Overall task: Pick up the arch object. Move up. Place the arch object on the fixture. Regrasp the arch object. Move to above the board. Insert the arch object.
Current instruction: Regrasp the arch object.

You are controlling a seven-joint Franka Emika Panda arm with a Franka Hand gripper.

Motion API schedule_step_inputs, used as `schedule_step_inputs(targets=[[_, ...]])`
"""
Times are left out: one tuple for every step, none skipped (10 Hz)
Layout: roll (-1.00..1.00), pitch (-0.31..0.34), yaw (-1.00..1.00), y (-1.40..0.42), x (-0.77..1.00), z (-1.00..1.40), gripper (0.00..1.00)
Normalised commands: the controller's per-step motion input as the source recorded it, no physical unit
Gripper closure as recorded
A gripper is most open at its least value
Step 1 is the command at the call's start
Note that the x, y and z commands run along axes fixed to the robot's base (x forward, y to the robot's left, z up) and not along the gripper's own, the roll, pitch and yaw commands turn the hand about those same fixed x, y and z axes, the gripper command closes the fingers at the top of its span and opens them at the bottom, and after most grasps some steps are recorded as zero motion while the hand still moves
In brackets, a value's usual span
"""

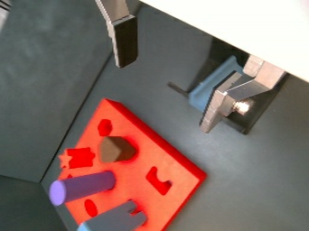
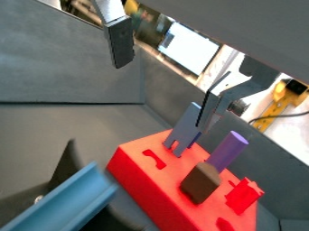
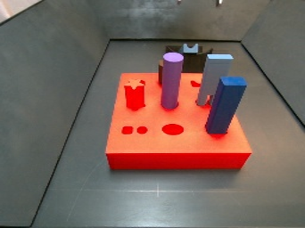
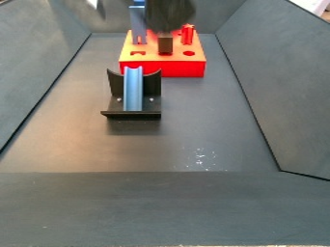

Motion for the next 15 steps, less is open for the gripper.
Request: schedule_step_inputs(targets=[[1.00,0.028,0.03,-0.42,-0.10,0.25,0.00],[1.00,0.026,0.03,-0.19,-0.04,0.05,0.00],[1.00,0.028,0.03,-0.05,-0.03,0.05,0.00],[1.00,0.028,0.03,-0.03,-0.02,0.04,0.00],[1.00,0.025,0.03,-0.04,-0.03,0.02,0.00],[1.00,0.018,0.03,-0.03,-0.04,0.02,0.00],[1.00,0.012,0.03,-0.03,-0.04,0.01,0.00],[1.00,0.006,0.03,-0.03,-0.04,0.01,0.00],[1.00,0.001,0.03,-0.02,-0.04,0.01,0.00],[1.00,-0.008,0.03,-0.02,-0.04,0.01,0.00],[1.00,-0.014,0.03,-0.02,-0.03,0.00,0.00],[1.00,-0.018,0.04,-0.02,-0.03,0.00,0.00],[1.00,-0.020,0.04,-0.02,-0.03,0.00,0.00],[1.00,-0.018,0.04,-0.02,-0.02,0.01,0.00],[1.00,-0.014,0.04,-0.02,-0.01,0.01,0.00]])
